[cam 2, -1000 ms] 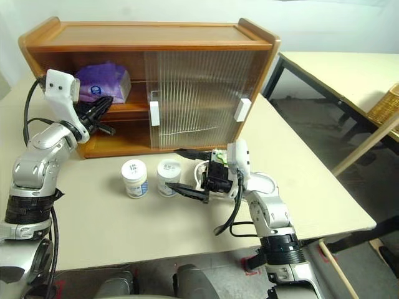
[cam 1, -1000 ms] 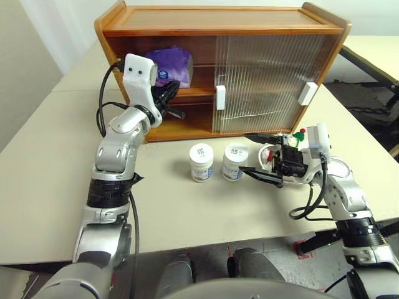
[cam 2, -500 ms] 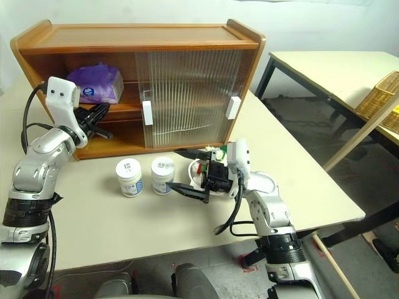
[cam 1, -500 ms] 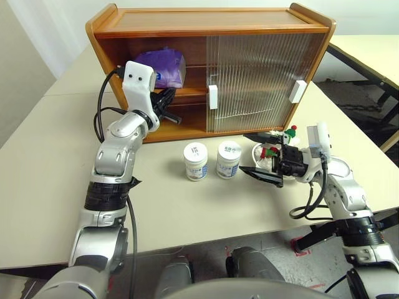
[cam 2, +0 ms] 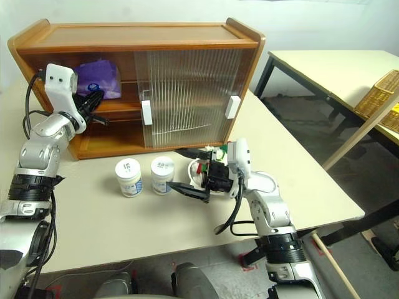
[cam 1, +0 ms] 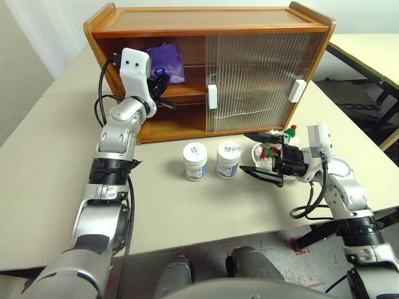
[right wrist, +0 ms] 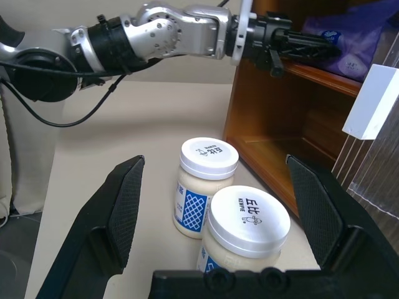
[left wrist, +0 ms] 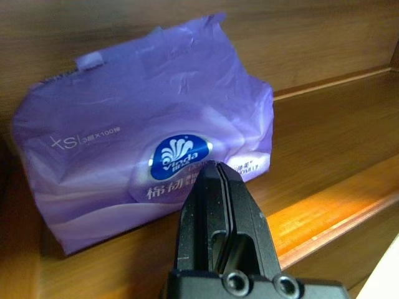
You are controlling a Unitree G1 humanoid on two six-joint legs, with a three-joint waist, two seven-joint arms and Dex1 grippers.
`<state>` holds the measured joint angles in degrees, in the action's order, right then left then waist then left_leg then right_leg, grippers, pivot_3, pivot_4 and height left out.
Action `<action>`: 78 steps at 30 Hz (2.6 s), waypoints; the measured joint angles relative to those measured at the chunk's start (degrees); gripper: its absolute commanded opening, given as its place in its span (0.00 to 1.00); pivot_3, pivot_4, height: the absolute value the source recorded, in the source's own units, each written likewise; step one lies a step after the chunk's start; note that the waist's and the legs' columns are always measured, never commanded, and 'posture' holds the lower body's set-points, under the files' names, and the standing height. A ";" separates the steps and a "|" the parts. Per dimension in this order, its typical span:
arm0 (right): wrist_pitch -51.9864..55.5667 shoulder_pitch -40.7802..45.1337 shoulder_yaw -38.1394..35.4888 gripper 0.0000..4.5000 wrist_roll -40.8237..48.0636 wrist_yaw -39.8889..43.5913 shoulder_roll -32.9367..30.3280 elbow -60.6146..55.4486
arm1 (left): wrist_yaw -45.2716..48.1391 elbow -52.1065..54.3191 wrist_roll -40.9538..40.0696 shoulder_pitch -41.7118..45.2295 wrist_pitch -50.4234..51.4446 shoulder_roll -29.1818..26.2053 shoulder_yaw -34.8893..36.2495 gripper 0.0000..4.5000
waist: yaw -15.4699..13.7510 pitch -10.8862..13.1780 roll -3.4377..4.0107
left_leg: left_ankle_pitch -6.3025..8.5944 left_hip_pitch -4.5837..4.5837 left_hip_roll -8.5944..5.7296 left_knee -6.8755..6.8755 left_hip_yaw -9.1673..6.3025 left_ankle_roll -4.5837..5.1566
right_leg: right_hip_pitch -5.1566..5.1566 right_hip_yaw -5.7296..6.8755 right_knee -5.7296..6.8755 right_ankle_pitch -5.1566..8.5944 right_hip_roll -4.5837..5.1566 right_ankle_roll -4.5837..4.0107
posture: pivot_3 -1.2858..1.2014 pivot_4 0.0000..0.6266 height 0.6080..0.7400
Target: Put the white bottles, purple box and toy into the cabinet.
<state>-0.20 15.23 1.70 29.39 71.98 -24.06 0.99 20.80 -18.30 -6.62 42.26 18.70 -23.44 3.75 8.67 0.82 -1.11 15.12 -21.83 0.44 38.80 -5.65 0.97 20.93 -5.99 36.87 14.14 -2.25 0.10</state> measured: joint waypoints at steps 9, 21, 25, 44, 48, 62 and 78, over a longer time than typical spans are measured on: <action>0.08 -0.17 0.00 1.00 0.01 -0.30 -0.07 -0.37 | 3.42 -1.90 -1.07 1.49 -2.75 0.83 -0.26 0.01 | 0.01 0.01 0.01 | -0.10 -0.03 -0.14 0.02 0.03 0.12 | -0.05 0.00 0.00 -0.08 -0.04 0.14 | 0.41 0.00 1.00; 1.31 -0.04 -0.09 1.00 0.34 1.08 -1.13 -0.35 | 21.96 22.96 -16.85 -20.20 5.05 -8.44 4.08 0.67 | 0.51 -0.06 0.15 | 0.07 -0.09 0.05 -0.08 0.05 -0.15 | 0.19 0.04 0.02 0.06 -0.27 -0.17 | 0.43 0.00 1.00; 1.80 0.42 -0.09 1.00 0.42 1.74 -1.46 -0.19 | 25.00 26.75 -20.59 -28.98 4.66 -11.13 9.11 0.98 | 0.55 -0.13 0.27 | 0.10 -0.08 0.29 -0.12 0.06 -0.21 | 0.35 0.01 0.21 0.12 -0.18 -0.31 | 0.44 0.00 1.00; 3.02 1.25 -0.19 1.00 0.88 3.03 -1.99 0.18 | 34.43 29.33 -18.60 -48.02 -2.60 -14.31 4.02 0.99 | 0.05 -0.55 0.91 | 0.24 -0.35 0.38 -0.20 0.08 -0.42 | 1.22 0.06 0.35 0.13 -0.05 -0.65 | 0.44 0.00 1.00; 3.02 1.24 -0.16 1.00 0.88 2.68 -1.83 0.17 | 34.29 27.93 -17.32 -47.09 -2.98 -12.47 0.60 0.99 | 0.04 -0.55 0.92 | 0.24 -0.38 0.40 -0.22 0.08 -0.42 | 1.22 0.07 0.35 0.12 -0.05 -0.66 | 0.44 0.00 1.00; 3.02 1.13 -0.06 1.00 0.87 2.17 -1.77 -0.18 | 30.09 19.94 -10.94 -42.77 -5.17 -7.51 -6.12 0.99 | 0.09 -0.58 0.97 | 0.23 -0.47 0.41 -0.23 0.10 -0.40 | 1.07 0.06 0.38 0.07 -0.09 -0.72 | 0.43 0.00 1.00; 3.01 1.14 -0.06 1.00 0.73 1.80 -1.97 -0.27 | 25.32 12.94 -5.85 -38.53 -9.63 -2.19 -8.82 0.86 | 0.02 -0.62 1.02 | 0.14 -0.27 0.35 -0.20 0.10 -0.27 | 0.77 0.06 0.39 0.06 -0.09 -0.62 | 0.43 0.00 1.00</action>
<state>2.82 16.36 1.64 30.12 73.77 -26.03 0.73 46.12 -5.36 -12.48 3.73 9.07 -25.64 -5.07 8.69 0.19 -0.08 15.26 -22.09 0.78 38.59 -5.56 0.70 21.69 -5.93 37.26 14.20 -2.34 -0.52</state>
